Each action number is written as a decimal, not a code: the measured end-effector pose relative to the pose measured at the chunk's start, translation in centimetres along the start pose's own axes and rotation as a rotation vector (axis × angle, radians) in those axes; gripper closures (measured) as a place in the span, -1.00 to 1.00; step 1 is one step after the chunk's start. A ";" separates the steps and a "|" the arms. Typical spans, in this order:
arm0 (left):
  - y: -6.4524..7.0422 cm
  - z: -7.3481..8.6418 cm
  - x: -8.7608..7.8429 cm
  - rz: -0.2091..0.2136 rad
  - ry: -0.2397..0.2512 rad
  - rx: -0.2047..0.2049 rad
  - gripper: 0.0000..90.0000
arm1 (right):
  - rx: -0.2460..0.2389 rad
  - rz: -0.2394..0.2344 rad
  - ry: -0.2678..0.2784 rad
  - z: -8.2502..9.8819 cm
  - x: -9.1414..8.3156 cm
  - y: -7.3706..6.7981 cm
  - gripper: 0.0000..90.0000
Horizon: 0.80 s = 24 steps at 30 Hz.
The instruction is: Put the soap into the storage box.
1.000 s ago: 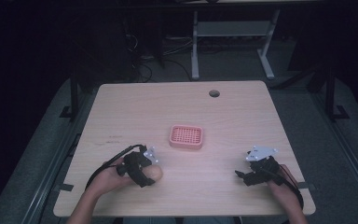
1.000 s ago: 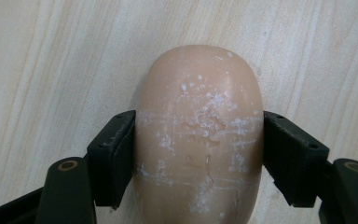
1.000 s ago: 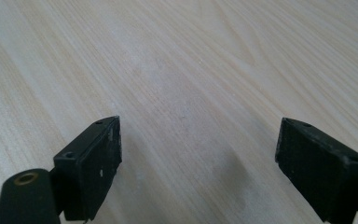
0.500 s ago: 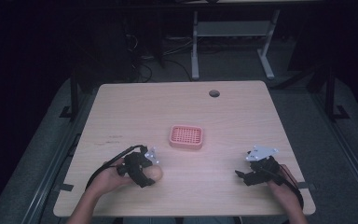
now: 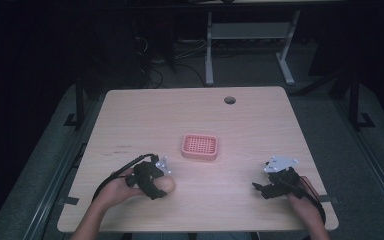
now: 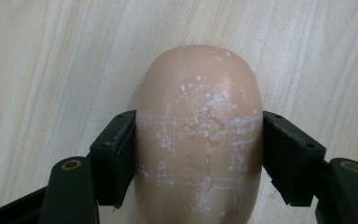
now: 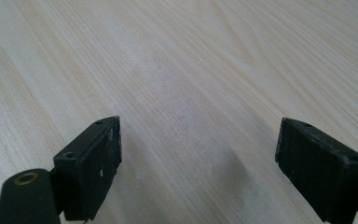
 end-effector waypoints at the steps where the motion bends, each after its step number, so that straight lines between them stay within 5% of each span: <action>1: 0.0 0.0 -0.1 0.003 -0.001 0.001 -0.29 | -0.001 0.000 0.001 0.0 0.0 0.0 -0.69; 24: -1.5 -2.9 -1.7 0.006 -0.013 0.039 -0.29 | 0.007 0.005 0.021 0.0 -0.2 0.1 -0.69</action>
Point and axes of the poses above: each handheld gripper's, and its own axes: x roughly forward along the jaws, z roughly out of its underside, y roughly to its right, the point moved 3 cm from there along x, roughly forward along the jaws, and after that the axes turned 3 degrees about -y, right-handed, at the moved point
